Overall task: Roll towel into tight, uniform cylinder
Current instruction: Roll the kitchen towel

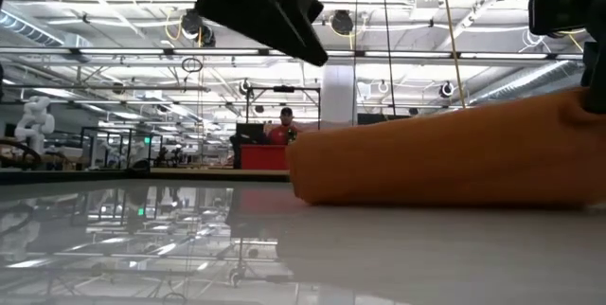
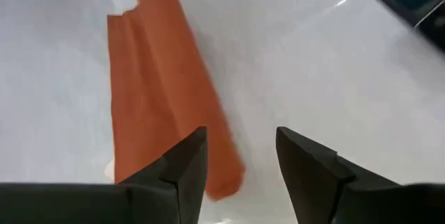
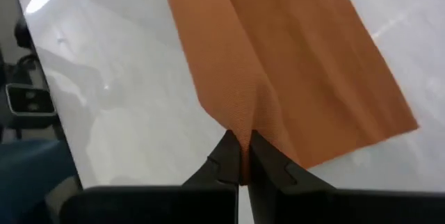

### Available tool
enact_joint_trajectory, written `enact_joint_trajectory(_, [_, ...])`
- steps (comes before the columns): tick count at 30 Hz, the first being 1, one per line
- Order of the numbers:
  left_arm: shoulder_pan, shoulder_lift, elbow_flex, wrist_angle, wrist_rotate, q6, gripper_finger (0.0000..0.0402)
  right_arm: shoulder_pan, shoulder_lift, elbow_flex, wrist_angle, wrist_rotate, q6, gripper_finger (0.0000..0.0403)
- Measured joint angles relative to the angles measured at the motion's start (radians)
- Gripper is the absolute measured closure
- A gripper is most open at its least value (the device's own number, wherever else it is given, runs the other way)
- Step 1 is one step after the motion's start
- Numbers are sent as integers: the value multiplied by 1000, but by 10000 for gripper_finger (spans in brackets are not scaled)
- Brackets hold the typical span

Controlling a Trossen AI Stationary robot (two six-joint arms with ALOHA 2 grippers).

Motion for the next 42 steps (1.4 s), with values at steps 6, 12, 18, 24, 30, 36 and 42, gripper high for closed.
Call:
enact_joint_trajectory(6, [-61, 36, -1, 37, -107, 94, 226, -23, -26, -25, -26, -88, 81, 401])
enact_joint_trajectory(12, [-68, 110, -2, 90, -115, 139, 226, -39, -27, -108, 30, -151, 163, 401])
enact_joint_trajectory(18, [-68, 173, -2, 148, -213, 145, 226, -39, -27, -138, 73, -157, 192, 401])
enact_joint_trajectory(24, [-67, 187, -1, 225, -297, 231, 226, -39, -27, -174, 112, -185, 222, 401])
enact_joint_trajectory(30, [-33, 216, -2, 224, -226, 274, 226, -39, -27, -198, 158, -182, 259, 401])
enact_joint_trajectory(36, [-15, 258, -1, 215, -174, 272, 224, -39, -26, -199, 158, -179, 259, 401])
enact_joint_trajectory(42, [3, 264, -1, 232, -155, 272, 183, -39, -26, -199, 164, -178, 254, 401])
